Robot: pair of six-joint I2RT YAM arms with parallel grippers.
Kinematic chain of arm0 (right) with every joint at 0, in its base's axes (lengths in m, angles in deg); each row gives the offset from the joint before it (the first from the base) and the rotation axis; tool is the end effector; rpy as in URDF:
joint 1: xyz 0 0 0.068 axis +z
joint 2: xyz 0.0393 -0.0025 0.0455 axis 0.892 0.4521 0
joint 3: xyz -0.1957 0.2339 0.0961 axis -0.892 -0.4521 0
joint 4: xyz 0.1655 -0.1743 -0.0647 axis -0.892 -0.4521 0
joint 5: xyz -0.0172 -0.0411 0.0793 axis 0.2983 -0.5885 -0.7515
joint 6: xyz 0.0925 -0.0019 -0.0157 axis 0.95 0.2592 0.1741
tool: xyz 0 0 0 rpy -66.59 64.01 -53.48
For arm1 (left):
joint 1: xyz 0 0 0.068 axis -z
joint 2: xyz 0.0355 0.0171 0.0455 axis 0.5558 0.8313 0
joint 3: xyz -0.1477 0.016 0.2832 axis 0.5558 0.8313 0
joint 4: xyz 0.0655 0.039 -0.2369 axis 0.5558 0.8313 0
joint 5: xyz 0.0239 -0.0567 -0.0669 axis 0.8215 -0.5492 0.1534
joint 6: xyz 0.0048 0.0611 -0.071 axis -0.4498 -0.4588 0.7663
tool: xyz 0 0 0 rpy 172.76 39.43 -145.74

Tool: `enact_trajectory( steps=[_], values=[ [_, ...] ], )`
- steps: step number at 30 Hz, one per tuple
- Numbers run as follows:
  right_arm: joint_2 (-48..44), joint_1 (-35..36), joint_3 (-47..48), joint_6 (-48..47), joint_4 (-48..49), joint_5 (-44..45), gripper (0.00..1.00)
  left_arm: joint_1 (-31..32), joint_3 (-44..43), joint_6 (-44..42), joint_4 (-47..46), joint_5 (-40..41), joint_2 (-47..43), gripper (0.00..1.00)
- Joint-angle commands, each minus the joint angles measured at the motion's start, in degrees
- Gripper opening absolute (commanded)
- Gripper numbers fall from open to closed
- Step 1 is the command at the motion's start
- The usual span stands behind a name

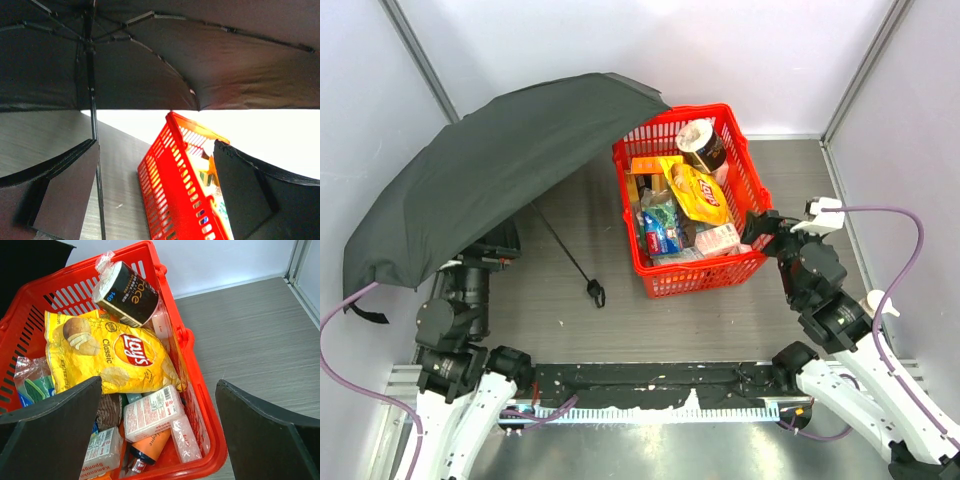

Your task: Put away the umbrella

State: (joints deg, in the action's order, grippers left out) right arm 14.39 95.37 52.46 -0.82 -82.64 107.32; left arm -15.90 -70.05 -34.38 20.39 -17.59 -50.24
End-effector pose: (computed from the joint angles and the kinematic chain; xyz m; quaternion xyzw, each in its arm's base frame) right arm 0.1278 0.0267 0.3632 0.0881 0.7186 0.0789 0.6853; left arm 0.0578 0.0142 0.3902 -0.2266 0.5472 -0.2451 0.7676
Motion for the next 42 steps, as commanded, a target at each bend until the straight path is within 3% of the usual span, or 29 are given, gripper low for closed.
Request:
enact_trajectory(
  steps=[1,4,6,12,18,24,29,35,39,42],
  values=[
    [3.4,0.2,6.5,2.0,-1.1,2.0,1.0,-0.3,1.8,4.4,2.4,-1.6,1.2,1.0],
    [7.9,0.2,9.8,2.7,-4.7,1.1,1.0,-0.3,1.7,11.6,11.6,4.5,2.5,0.99],
    [9.7,0.2,11.1,2.7,-5.6,-0.7,1.0,-0.3,3.3,15.0,14.1,3.0,4.1,0.96],
    [9.0,0.2,9.2,2.7,-3.0,-6.5,1.0,-0.3,13.3,22.4,10.9,2.1,3.7,0.94],
    [8.9,0.2,6.6,4.8,-0.9,-15.3,0.99,-0.2,22.6,24.9,-2.9,4.1,5.4,0.99],
    [14.2,1.0,9.0,6.0,-2.6,-22.3,0.96,-0.9,22.9,24.5,-23.2,3.8,23.8,1.0],
    [18.1,5.6,13.7,5.2,-5.4,-21.6,0.96,-7.0,19.0,25.7,-35.1,-7.3,38.1,1.0],
    [24.7,16.9,22.6,3.5,-8.4,-12.9,0.96,-12.4,15.9,25.4,-43.9,-15.2,44.8,1.0],
    [28.8,24.9,26.2,3.6,-7.9,-7.8,0.96,-14.0,12.3,24.2,-45.2,-20.5,48.7,0.93],
    [32.2,30.3,28.2,4.9,-7.4,-1.2,0.96,-14.2,9.5,22.5,-45.1,-21.3,51.3,0.83]
  ],
)
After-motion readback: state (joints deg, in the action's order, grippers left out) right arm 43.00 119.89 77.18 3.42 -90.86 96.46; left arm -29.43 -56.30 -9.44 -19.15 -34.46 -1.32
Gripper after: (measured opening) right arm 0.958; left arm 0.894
